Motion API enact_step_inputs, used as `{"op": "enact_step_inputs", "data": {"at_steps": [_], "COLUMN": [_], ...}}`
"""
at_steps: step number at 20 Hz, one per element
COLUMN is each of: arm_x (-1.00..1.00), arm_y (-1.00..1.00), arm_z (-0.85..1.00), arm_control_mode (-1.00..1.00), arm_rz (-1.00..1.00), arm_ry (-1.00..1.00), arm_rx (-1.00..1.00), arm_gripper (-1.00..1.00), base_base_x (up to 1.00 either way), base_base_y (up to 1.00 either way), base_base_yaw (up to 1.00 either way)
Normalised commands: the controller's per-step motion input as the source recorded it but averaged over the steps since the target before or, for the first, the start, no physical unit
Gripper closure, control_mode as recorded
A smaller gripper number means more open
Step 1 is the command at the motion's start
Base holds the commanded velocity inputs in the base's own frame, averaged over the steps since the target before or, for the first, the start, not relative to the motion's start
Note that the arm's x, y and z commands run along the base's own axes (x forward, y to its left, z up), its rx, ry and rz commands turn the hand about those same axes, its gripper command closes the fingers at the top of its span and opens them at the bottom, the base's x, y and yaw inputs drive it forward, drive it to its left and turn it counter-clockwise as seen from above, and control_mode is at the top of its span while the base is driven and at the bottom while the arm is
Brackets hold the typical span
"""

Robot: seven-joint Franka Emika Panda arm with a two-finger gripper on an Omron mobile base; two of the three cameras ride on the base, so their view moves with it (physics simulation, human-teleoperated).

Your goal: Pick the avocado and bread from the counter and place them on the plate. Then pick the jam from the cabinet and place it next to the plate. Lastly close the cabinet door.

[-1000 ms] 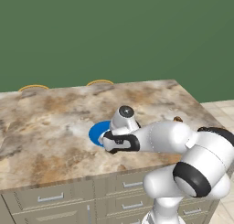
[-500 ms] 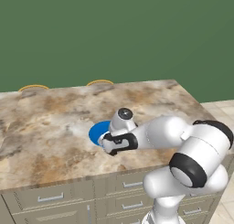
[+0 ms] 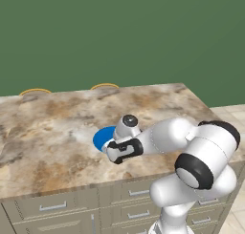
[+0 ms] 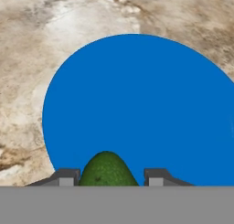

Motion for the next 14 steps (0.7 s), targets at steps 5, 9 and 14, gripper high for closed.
{"op": "enact_step_inputs", "data": {"at_steps": [5,9,14], "arm_x": [0.14,0.29,0.33], "arm_y": [0.05,0.03,0.02], "arm_z": [-0.04,0.0,0.0], "arm_control_mode": [-1.0,-1.0,-1.0], "arm_rz": [0.0,0.0,0.01], "arm_ry": [0.0,0.0,0.0], "arm_rx": [0.0,0.0,0.0], "arm_gripper": [1.0,-1.0,-1.0], "base_base_x": [0.0,0.0,0.0], "base_base_y": [0.0,0.0,0.0], "base_base_yaw": [0.0,0.0,0.0]}}
